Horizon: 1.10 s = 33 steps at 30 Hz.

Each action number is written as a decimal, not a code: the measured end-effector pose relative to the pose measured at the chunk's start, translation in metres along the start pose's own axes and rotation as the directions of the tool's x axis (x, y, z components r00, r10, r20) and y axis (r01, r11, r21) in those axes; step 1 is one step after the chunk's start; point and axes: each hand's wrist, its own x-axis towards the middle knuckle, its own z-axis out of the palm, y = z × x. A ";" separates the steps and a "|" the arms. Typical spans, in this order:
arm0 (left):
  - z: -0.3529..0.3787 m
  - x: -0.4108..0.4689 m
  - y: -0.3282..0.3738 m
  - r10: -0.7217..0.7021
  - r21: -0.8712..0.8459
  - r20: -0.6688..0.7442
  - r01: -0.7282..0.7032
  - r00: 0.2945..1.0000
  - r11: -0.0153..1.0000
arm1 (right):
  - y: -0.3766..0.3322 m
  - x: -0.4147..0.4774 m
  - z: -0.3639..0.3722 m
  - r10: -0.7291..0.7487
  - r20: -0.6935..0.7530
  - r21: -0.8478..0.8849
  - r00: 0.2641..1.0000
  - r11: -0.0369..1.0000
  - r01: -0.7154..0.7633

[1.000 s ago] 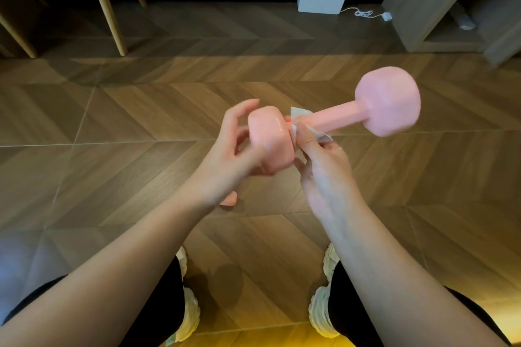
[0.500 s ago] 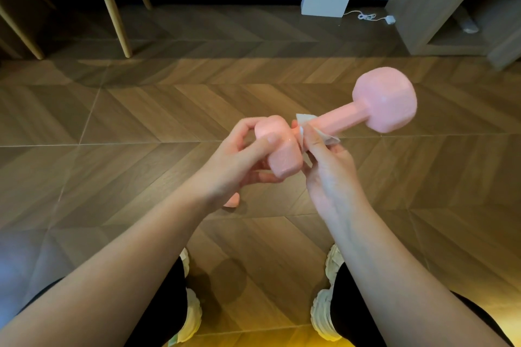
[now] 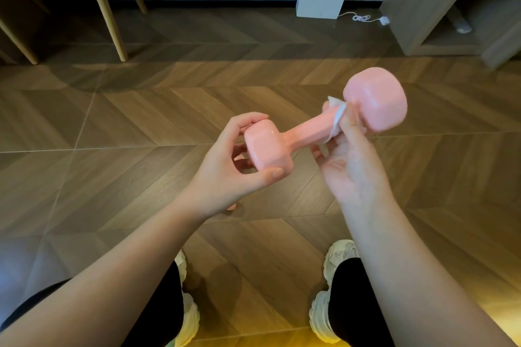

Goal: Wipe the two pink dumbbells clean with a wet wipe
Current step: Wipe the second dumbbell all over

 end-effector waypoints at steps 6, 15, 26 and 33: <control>0.008 -0.003 -0.001 -0.039 -0.088 0.003 0.040 0.999 0.995 | 0.028 -0.016 0.003 0.014 0.077 -0.145 0.997 0.989 -0.003; 0.008 -0.005 -0.012 -0.268 -0.296 0.043 0.269 0.962 0.916 | 0.054 -0.019 0.005 0.067 0.086 -0.255 0.994 0.966 -0.043; -0.003 -0.001 0.000 -0.254 -0.472 0.215 0.328 0.943 0.818 | 0.036 -0.009 -0.002 0.087 0.395 -0.307 0.914 0.951 0.042; 0.000 0.001 -0.005 -0.307 -0.458 0.217 0.374 0.927 0.806 | 0.046 -0.009 -0.001 0.093 0.204 -0.309 0.974 0.951 -0.026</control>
